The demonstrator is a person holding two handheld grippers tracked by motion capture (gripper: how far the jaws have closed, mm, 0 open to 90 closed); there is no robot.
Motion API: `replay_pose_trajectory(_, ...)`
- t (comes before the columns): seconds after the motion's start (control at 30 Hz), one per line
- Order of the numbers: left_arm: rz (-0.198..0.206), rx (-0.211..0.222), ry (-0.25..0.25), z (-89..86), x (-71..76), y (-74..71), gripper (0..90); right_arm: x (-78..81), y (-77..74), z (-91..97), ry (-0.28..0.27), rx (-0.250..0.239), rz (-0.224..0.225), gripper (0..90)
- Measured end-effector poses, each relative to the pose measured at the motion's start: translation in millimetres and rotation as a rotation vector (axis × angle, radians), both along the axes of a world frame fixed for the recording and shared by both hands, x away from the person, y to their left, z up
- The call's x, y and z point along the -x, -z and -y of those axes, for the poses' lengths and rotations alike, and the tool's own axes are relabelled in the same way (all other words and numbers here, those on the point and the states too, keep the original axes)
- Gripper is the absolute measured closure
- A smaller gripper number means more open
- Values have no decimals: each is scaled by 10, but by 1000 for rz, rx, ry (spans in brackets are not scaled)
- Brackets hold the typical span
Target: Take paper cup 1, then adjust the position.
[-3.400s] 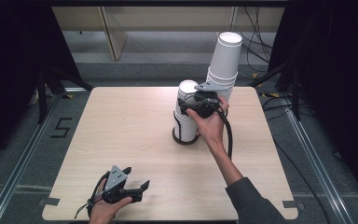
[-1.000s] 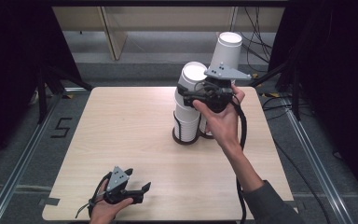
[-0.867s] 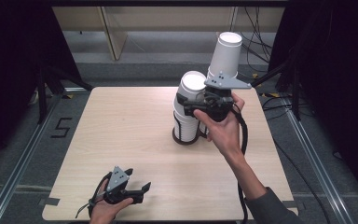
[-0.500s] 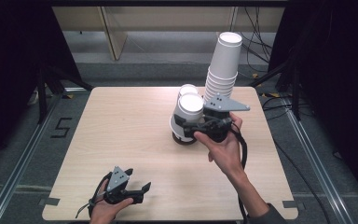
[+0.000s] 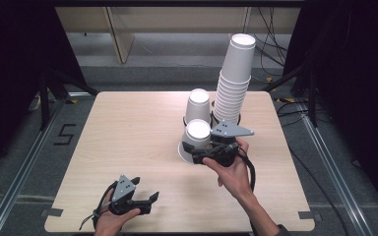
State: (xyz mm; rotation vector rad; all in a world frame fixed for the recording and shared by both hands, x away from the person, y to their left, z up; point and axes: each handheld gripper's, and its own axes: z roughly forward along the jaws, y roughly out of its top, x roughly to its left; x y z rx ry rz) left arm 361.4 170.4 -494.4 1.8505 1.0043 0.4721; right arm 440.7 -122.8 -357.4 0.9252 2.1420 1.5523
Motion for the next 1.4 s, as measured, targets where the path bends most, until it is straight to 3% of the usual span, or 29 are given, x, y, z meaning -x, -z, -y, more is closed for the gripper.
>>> replay_pose_trajectory(0.37, 4, -5, -1, 2, 8, -12, 146, 49, 246, 19, -24, 14, -52, 201)
replay_pose_trajectory(0.4, 4, -5, -1, 0, 8, -12, 146, 40, 265, 23, -29, 21, -39, 201)
replay_pose_trajectory(0.47, 4, -4, -2, -3, 9, -11, 146, 59, 294, 25, -23, 19, -62, 200)
replay_pose_trajectory(0.6, 9, 1, 0, -8, 5, -13, 146, 66, 351, 35, -42, 29, -48, 201)
replay_pose_trajectory(0.8, 12, 11, 7, 4, 5, -10, 146, 110, 443, -4, -59, 24, -69, 201)
replay_pose_trajectory(1.0, 24, 35, 8, -5, 10, -15, 146, 114, 494, -30, -61, 49, -76, 201)
replay_pose_trajectory(1.1, 30, 50, 18, -1, 19, -26, 146, 110, 512, -53, -80, 42, -73, 200)
replay_pose_trajectory(1.13, 31, 62, 18, 9, 26, -33, 146, 135, 506, -58, -62, 37, -95, 201)
replay_pose_trajectory(1.33, 62, 148, 77, 53, 26, -66, 146, 129, 521, -95, -87, 36, -70, 201)
replay_pose_trajectory(1.4, 80, 166, 97, 82, 28, -84, 145, 141, 535, -136, -93, 34, -87, 201)
